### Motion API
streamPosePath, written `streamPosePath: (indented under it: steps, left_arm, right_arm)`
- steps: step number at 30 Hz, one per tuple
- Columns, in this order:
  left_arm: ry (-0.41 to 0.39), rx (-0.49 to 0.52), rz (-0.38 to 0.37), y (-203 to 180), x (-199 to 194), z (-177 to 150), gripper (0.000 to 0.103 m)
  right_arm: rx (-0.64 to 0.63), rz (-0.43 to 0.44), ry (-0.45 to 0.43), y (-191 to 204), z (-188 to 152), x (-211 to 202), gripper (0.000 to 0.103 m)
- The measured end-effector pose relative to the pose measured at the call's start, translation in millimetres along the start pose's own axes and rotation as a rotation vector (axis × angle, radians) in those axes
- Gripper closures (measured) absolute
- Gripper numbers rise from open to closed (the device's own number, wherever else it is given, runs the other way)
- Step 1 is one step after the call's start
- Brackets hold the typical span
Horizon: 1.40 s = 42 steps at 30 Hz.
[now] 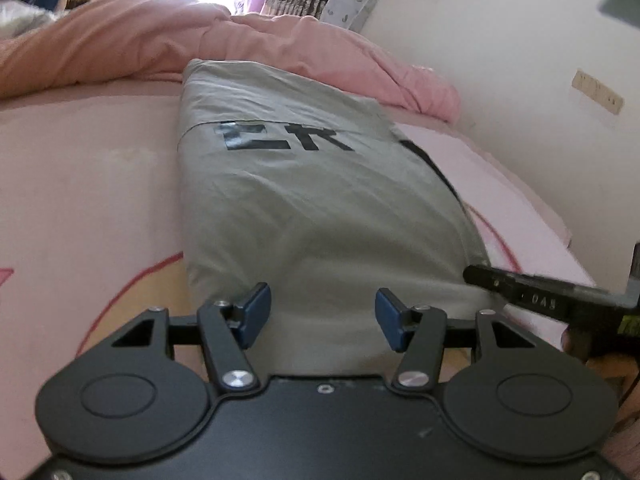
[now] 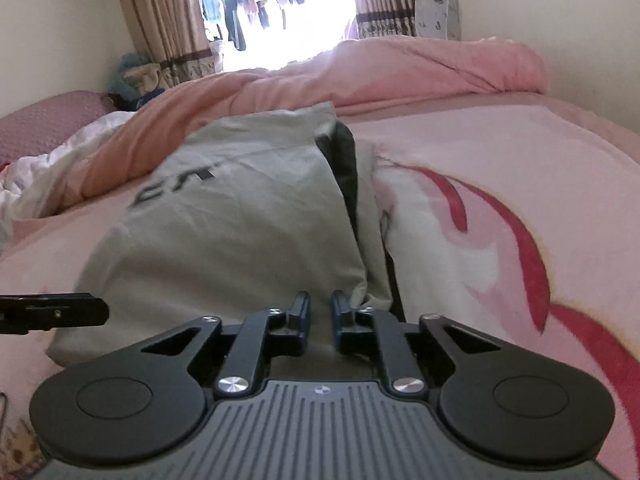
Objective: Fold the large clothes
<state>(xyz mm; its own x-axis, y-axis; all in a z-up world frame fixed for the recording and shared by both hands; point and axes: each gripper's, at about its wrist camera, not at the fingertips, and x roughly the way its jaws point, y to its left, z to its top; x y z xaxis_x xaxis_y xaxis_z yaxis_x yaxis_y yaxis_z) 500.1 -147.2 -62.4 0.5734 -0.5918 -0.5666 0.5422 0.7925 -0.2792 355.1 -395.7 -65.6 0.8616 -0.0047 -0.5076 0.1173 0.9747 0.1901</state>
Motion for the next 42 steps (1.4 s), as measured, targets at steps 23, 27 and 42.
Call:
streamPosePath:
  steps: [23, 27, 42]
  left_arm:
    - [0.005, 0.027, 0.021, -20.7, -15.5, -27.7, 0.045]
    - [0.02, 0.044, 0.027, -23.3, -15.2, -21.8, 0.044]
    - [0.07, -0.437, -0.172, 120.6, 6.2, 36.9, 0.011]
  right_arm:
    - [0.0, -0.056, 0.002, 11.8, -16.4, -21.0, 0.075]
    - [-0.003, -0.049, 0.013, 12.6, -13.2, -22.7, 0.074]
    - [0.436, 0.427, 0.046, -118.4, 38.2, 30.6, 0.026]
